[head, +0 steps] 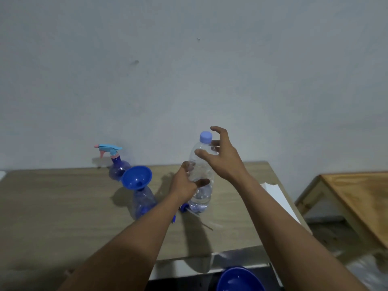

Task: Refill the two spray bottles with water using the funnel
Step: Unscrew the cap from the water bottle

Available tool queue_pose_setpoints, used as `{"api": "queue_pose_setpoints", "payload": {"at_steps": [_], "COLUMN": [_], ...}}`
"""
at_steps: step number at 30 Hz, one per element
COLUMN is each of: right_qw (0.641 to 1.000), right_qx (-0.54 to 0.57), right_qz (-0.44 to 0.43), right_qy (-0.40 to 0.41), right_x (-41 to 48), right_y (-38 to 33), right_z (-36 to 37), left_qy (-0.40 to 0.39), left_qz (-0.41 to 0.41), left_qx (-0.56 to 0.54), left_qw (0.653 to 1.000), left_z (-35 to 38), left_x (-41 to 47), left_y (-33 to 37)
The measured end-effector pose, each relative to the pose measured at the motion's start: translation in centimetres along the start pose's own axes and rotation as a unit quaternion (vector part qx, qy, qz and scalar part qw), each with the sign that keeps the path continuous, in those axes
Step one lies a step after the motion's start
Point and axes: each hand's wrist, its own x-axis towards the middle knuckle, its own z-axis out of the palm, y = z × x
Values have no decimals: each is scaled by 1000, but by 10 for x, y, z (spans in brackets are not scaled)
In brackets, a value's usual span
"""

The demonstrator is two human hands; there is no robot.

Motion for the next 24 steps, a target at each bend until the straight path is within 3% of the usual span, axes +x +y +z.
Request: {"api": "queue_pose_setpoints", "payload": {"at_steps": [2, 13, 20, 24], "right_qw": [999, 996, 999, 997], "right_qx": [1, 6, 36, 35], "right_qz": [32, 30, 14, 26], "right_qy": [11, 82, 25, 61], "right_x": [1, 4, 11, 17], "right_y": [-13, -18, -14, -12], "right_z": [1, 7, 5, 4], "left_qy": [2, 14, 33, 31], "left_qz": [6, 20, 9, 17], "left_qx": [3, 0, -13, -22], "left_qw": [1000, 1000, 999, 999], "left_z": [-1, 0, 7, 7], "left_x": [-7, -17, -9, -7], "left_y": [-4, -7, -9, -11]}}
